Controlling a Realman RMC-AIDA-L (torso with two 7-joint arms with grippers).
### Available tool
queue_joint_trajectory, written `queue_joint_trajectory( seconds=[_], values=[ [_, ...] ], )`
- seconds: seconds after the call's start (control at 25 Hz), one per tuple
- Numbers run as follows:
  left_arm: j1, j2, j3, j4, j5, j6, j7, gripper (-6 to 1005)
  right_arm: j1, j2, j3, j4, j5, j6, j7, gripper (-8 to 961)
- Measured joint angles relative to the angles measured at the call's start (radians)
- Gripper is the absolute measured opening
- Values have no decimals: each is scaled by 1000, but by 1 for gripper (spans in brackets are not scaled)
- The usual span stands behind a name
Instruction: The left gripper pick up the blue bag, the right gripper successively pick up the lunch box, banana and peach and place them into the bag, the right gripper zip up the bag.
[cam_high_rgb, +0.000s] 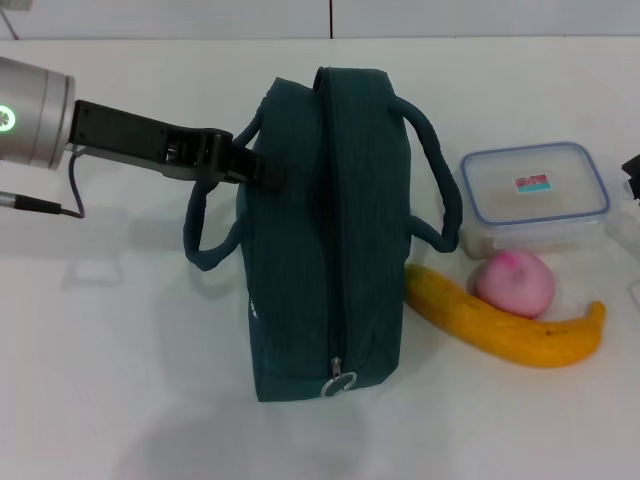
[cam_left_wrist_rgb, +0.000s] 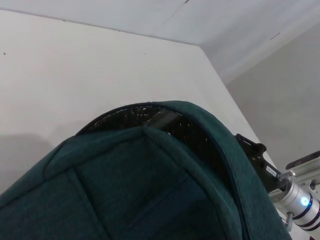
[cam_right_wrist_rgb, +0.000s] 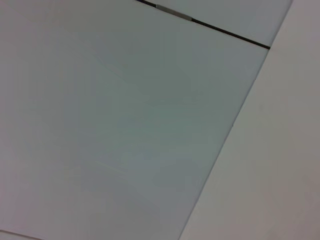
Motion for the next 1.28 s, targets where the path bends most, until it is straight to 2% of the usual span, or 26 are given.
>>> queue_joint_trajectory(
  seconds=[0.12, 0.52, 1.28],
  values=[
    [0, 0, 0, -1, 0, 0, 1, 43, 4, 0, 0, -4, 0, -4, 1, 312],
    [1, -4, 4, -1, 0, 2, 2, 43, 43, 1, -3, 4, -5, 19, 8, 305],
    [10, -7, 0, -1, 0, 4, 41, 43, 53, 12, 14, 74, 31, 41, 59, 306]
  ],
)
